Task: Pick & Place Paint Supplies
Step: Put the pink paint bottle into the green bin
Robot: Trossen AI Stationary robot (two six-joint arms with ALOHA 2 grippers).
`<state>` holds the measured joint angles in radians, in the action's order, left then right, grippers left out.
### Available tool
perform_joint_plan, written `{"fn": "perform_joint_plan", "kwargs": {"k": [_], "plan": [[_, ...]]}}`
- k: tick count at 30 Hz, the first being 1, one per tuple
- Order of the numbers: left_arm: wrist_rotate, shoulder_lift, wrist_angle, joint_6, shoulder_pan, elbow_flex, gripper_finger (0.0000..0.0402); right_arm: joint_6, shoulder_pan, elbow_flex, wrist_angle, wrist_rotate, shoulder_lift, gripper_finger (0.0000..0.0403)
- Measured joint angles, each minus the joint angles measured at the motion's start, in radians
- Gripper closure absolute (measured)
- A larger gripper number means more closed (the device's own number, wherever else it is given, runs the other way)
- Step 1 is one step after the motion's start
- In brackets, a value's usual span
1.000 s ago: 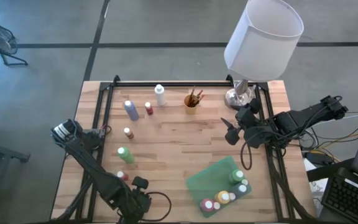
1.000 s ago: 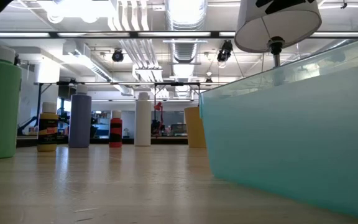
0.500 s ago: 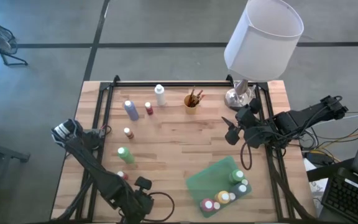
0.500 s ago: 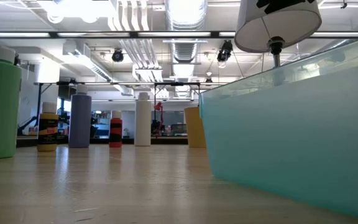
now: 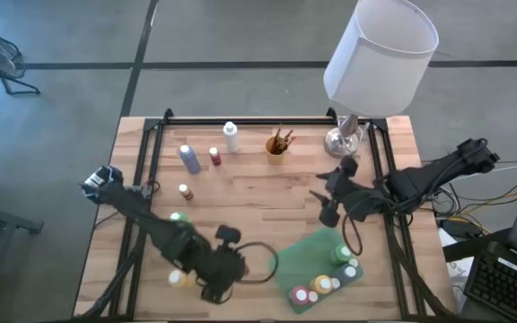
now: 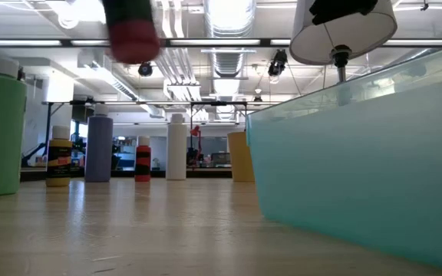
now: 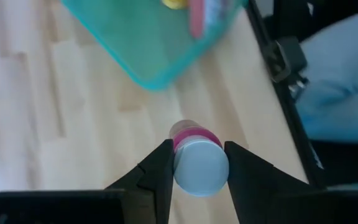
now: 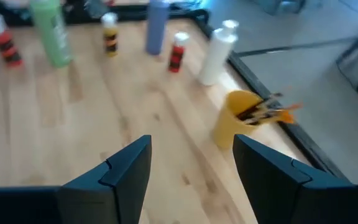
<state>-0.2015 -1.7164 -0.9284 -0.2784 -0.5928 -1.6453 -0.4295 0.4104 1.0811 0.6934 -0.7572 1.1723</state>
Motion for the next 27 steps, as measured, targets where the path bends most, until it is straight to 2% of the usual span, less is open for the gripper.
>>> {"fn": "perform_joint_plan", "kwargs": {"k": [5,10,17,27], "plan": [[0.0,0.0,-0.008,0.077,0.099,-0.044,0.0275,0.098,0.042,-0.026,-0.143,0.096,0.042,0.0174],[0.001,0.0,-0.009,0.134,0.182,-0.088,0.0275,0.146,0.09,-0.039,-0.262,0.14,0.065,0.0156],[0.001,0.0,0.05,0.146,0.274,-0.141,0.0275,0.153,0.115,-0.069,-0.365,0.141,0.085,0.0127],[0.014,0.0,0.116,0.172,0.361,-0.17,0.0275,0.161,0.114,-0.073,-0.424,0.138,0.12,0.0089]]}}
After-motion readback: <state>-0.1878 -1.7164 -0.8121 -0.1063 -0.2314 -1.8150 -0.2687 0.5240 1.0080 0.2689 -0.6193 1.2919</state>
